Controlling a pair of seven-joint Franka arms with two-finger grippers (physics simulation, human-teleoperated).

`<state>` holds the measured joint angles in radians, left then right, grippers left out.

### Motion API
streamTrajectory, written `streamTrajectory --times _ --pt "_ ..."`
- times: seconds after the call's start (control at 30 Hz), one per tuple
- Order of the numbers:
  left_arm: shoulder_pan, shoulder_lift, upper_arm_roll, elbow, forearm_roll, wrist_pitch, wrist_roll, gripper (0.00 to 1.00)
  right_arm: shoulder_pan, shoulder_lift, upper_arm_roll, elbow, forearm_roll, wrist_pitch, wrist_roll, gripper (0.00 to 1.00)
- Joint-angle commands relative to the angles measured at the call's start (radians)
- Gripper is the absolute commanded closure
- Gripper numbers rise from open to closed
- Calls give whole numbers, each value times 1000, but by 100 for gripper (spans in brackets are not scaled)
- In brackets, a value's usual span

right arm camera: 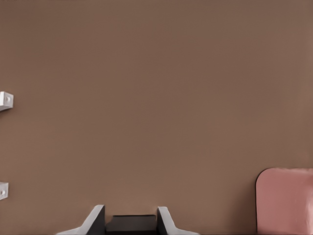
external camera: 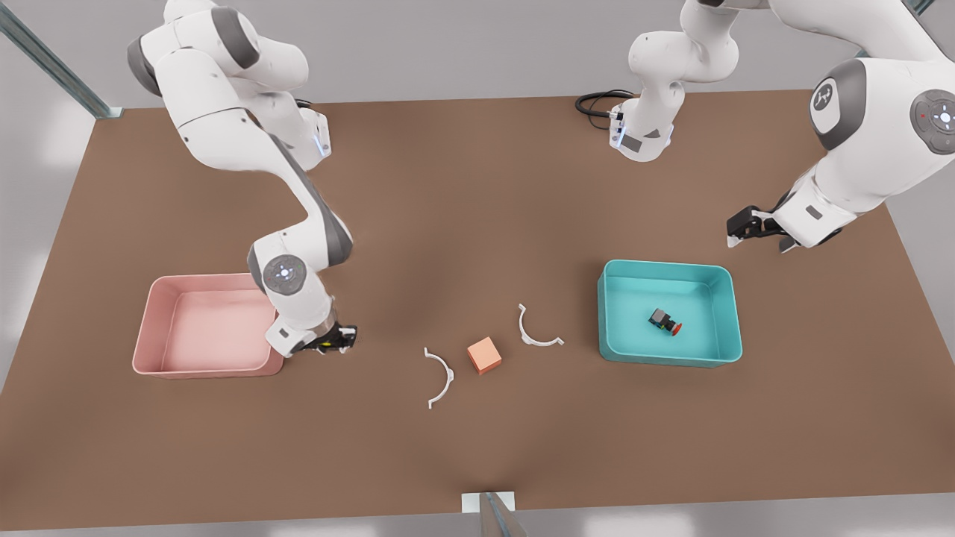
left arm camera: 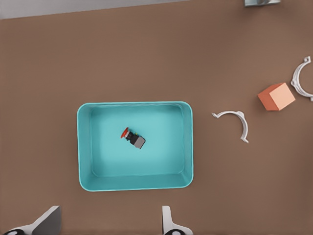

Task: Place the red button in the blue storage box with the left arm, and place the yellow button in the pink storage box with the right arm

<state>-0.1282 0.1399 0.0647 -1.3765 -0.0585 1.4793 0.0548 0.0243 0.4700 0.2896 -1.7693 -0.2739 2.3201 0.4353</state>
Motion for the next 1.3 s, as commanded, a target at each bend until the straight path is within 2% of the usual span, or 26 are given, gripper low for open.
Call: streamTrajectory --times 0.0,0.47,0.53,0.7,0.73,0.77,0.8,0.83,0.97,1.0,1.1,1.13,1.23,1.27 --pt "-2 -2 0 0 -1 -2 -53 0 -53 -8 8 8 -7 -120 -230 72" --pt "-31 0 -9 0 -11 -40 -53 0 -293 -33 16 5 -5 -223 -576 71" --pt "-31 0 -9 0 -9 -37 -52 0 -368 -34 63 7 18 -287 -624 71" --pt "-45 0 -9 0 -7 -39 -55 0 -451 -33 65 8 22 -349 -771 71" --pt "-45 0 -8 0 -9 -40 -55 0 -468 -33 65 7 22 -366 -810 68" --pt "-45 0 -9 0 -9 -39 -55 0 -471 -33 65 7 22 -373 -816 57" --pt "-45 0 -8 0 -9 -39 -55 0 -471 -33 65 8 21 -384 -816 12" --pt "-47 1 -9 0 -9 -39 -55 0 -471 -33 65 8 22 -384 -813 0" --pt "-47 1 -9 0 -9 -39 -55 0 -455 -51 89 63 19 -415 -802 0" --pt "-47 0 -9 0 -9 -40 -55 0 -449 -50 141 135 16 -494 -793 0" --pt "-67 -6 -13 4 3 -40 -52 0 -304 -56 151 318 16 -711 -626 0" --pt "-67 -6 -13 4 3 -40 -53 0 -274 -57 151 350 18 -732 -606 0" --pt "-67 -6 -13 5 3 -40 -53 0 -271 -80 224 413 24 -734 -606 0" --pt "-68 -6 -13 4 3 -40 -53 0 -212 -109 163 422 32 -734 -604 0"
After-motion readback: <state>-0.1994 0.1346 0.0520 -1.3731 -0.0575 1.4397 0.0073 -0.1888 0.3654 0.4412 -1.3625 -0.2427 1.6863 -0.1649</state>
